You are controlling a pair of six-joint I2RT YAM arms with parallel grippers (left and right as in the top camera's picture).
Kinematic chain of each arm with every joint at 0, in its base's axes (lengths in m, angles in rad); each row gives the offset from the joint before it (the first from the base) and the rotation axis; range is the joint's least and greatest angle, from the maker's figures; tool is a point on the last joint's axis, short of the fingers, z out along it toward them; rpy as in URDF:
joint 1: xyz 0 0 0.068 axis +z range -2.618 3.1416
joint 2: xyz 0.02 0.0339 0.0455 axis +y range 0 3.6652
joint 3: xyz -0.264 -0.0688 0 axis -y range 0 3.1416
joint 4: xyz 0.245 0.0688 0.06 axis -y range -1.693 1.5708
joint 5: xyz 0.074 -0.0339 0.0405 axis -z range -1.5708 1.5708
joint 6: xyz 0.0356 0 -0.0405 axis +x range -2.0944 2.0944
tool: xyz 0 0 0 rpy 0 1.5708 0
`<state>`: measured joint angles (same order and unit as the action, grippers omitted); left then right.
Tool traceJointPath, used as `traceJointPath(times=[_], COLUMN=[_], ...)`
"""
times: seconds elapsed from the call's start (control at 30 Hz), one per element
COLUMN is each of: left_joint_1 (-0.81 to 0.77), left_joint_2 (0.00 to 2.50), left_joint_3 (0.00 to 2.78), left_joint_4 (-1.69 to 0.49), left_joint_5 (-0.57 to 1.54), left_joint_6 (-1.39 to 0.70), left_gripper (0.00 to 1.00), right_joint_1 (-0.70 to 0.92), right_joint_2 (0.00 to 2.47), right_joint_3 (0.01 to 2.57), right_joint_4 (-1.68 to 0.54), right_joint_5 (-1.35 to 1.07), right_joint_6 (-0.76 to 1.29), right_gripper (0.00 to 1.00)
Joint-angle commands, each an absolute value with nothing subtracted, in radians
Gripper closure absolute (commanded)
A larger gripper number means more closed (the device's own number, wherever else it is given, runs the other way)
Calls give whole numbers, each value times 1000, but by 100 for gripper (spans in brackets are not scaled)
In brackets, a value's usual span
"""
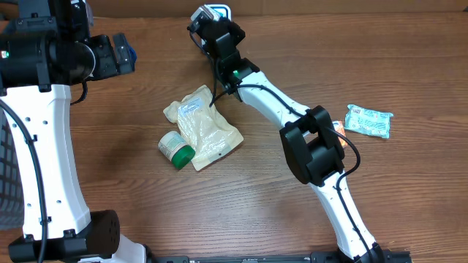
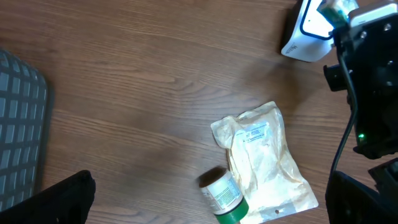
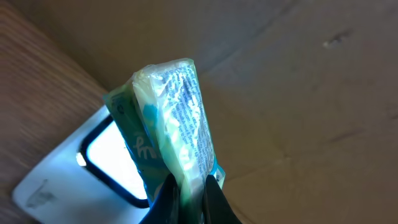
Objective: Scan the item barcode
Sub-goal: 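Hold the small green packet in front of the scanner with right gripper, then carry the packet right and release it beside the Kleenex pack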
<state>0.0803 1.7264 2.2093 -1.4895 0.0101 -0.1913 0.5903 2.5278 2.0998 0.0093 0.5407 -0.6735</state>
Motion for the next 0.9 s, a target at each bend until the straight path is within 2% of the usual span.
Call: traceJointPath(times=[0.0, 0.23, 0.43, 0.53, 0.63, 0.7, 0.87], left_joint_1=[78, 78, 78, 78, 78, 78, 78], left_joint_2=[1729, 1729, 1729, 1729, 1729, 1729, 1729], left_joint_3=[2218, 2218, 2218, 2218, 2218, 2218, 2218], left_joint_4=[-1488, -1488, -1488, -1488, -1488, -1488, -1488], left_joint_5=[0, 0, 0, 0, 0, 0, 0], left_joint_6=[-202, -202, -202, -202, -202, -202, -202], left_gripper=[0, 0, 0, 0, 0, 1, 0], right_joint_1=[624, 674, 666, 621, 561, 496, 355], right_joint_2=[2488, 2350, 2150, 2050, 1986, 1952, 1948], right_joint_3=[2095, 2095, 2095, 2095, 2095, 2095, 2091], right_joint_4=[-4, -183, -506, -669, -811, -935, -1209], right_joint_5=[544, 519, 189, -8, -159, -258, -281], right_joint_6=[-584, -418, -109, 95, 208, 249, 267], right_gripper=[96, 96, 96, 96, 96, 96, 96])
